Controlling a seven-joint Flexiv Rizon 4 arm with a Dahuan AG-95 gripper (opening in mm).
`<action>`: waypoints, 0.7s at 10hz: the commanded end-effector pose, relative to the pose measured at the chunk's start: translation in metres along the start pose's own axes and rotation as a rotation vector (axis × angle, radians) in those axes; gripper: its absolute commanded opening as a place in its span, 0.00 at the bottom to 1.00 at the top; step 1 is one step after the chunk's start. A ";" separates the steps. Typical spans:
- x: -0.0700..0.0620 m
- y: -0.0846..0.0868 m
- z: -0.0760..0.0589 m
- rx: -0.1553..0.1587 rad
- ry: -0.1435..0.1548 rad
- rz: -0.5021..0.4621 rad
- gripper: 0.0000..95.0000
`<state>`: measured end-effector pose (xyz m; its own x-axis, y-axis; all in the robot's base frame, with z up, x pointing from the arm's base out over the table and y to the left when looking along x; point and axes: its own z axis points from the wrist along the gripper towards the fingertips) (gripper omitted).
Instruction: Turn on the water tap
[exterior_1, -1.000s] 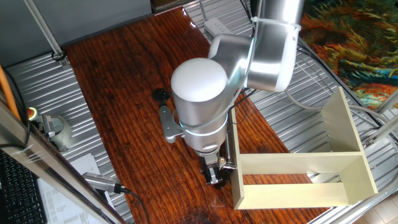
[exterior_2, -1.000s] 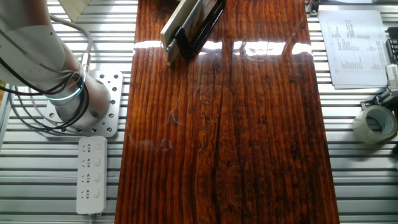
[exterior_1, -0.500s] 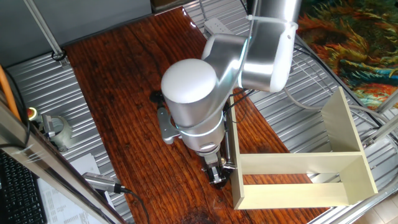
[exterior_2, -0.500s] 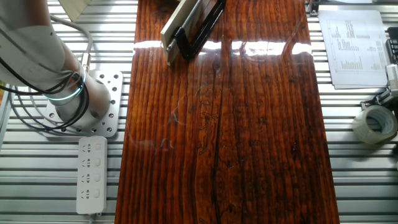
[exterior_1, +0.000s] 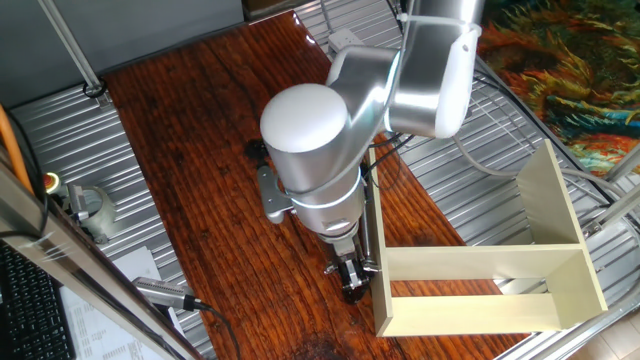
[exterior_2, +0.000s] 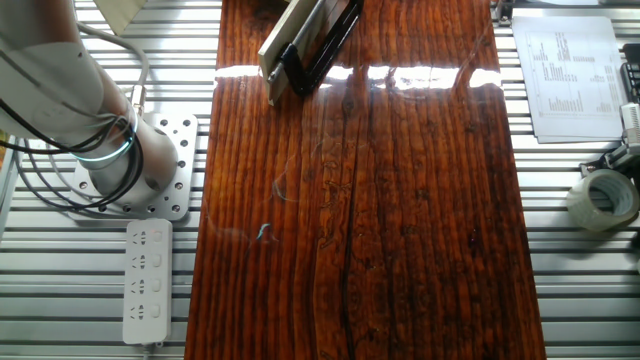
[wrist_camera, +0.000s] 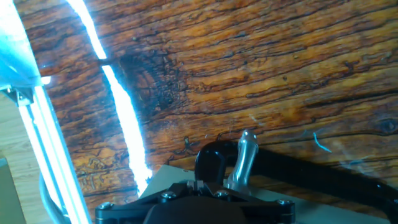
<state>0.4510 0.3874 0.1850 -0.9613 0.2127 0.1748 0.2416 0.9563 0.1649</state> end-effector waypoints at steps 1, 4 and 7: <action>-0.002 -0.001 0.000 0.016 -0.010 0.000 0.00; -0.013 -0.010 0.000 0.009 -0.005 -0.014 0.00; -0.014 -0.005 0.005 -0.017 0.019 -0.013 0.00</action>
<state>0.4633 0.3802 0.1774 -0.9622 0.1913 0.1938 0.2266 0.9572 0.1801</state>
